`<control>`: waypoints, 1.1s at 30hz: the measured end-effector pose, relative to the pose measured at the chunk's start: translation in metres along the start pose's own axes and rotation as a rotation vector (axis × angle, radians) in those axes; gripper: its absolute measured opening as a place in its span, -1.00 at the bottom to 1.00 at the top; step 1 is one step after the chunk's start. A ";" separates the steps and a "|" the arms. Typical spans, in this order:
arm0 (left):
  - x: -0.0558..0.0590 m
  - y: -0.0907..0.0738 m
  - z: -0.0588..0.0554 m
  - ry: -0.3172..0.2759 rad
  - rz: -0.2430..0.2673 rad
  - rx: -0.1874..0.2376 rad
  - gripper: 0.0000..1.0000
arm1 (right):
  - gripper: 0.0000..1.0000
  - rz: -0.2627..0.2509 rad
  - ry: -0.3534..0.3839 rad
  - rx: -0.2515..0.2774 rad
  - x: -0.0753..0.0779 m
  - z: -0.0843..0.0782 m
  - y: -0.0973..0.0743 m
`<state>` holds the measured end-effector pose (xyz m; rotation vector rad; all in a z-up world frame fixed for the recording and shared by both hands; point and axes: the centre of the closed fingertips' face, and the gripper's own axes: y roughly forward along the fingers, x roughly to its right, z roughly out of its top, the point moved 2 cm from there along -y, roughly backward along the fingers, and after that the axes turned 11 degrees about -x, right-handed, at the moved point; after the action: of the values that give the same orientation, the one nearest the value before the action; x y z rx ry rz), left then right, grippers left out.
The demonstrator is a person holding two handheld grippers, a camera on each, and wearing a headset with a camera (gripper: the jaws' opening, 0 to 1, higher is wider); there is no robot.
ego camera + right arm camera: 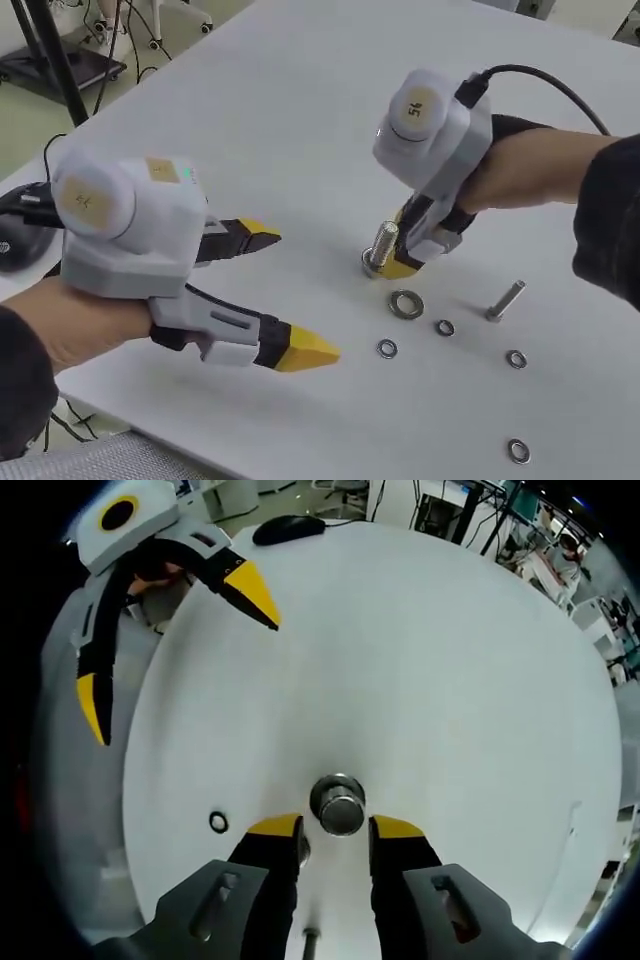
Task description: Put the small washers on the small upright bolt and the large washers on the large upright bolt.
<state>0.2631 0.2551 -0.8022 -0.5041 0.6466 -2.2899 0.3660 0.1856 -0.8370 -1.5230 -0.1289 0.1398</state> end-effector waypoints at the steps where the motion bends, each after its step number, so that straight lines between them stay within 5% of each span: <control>1: 0.000 0.000 0.000 0.001 0.000 0.000 0.72 | -0.44 -0.001 0.002 0.001 0.000 -0.001 0.000; 33: 0.002 -0.001 0.004 0.015 -0.001 0.006 0.72 | -0.37 0.021 0.023 -0.031 -0.034 -0.026 0.009</control>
<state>0.2634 0.2527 -0.7979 -0.4851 0.6466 -2.2975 0.3372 0.1551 -0.8474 -1.5563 -0.0975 0.1377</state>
